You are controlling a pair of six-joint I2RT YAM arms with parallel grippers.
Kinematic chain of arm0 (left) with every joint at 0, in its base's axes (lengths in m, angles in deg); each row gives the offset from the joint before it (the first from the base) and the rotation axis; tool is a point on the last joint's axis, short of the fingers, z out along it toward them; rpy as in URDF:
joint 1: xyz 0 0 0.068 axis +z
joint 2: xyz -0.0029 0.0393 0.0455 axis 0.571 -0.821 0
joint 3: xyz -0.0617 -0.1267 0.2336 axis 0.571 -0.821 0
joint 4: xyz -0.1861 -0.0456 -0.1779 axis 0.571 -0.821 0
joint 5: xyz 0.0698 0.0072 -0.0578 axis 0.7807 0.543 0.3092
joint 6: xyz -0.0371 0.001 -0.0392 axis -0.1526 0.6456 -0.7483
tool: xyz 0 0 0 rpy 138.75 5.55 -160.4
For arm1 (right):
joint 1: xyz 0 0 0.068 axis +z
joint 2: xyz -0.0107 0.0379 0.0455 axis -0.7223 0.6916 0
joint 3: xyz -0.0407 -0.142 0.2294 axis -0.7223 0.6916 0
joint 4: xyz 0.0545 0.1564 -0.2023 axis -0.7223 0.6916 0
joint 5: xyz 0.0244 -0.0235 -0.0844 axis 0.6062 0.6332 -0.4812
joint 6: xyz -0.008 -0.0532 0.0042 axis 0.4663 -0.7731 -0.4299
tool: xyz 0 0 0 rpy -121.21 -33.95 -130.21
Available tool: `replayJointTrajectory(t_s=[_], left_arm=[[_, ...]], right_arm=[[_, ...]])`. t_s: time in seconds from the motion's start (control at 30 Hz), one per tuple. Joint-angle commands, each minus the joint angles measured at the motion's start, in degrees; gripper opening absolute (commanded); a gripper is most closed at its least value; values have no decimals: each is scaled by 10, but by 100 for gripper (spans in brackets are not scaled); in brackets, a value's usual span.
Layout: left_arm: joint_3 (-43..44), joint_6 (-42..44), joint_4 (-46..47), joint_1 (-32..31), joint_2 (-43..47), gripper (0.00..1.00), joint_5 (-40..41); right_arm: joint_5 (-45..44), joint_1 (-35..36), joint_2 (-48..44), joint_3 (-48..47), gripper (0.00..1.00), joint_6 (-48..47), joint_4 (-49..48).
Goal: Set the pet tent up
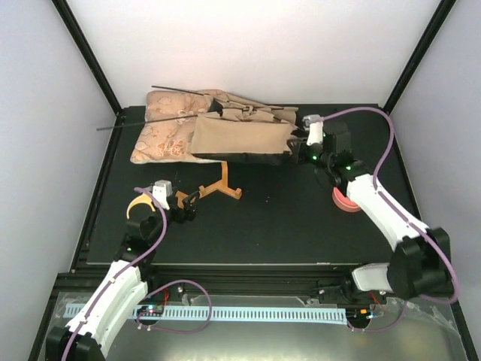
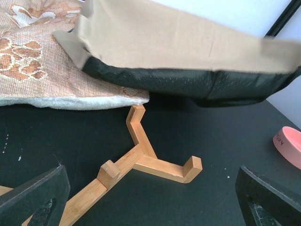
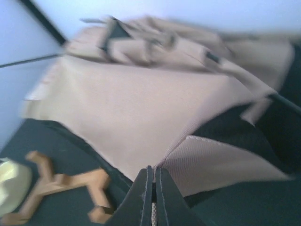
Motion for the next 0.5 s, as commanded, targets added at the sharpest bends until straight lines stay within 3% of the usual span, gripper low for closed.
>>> replayJointTrajectory(t_s=[0.0, 0.27, 0.37, 0.47], left_arm=[[0, 1, 11, -5, 0, 99, -7], [0, 1, 13, -5, -3, 99, -9], [1, 2, 12, -6, -4, 99, -10], [0, 2, 10, -6, -1, 99, -5]], right_arm=[[5, 77, -85, -38, 2, -45, 64], [47, 140, -147, 142, 21, 45, 21], [66, 145, -173, 210, 45, 71, 9], [65, 145, -221, 225, 59, 66, 49]])
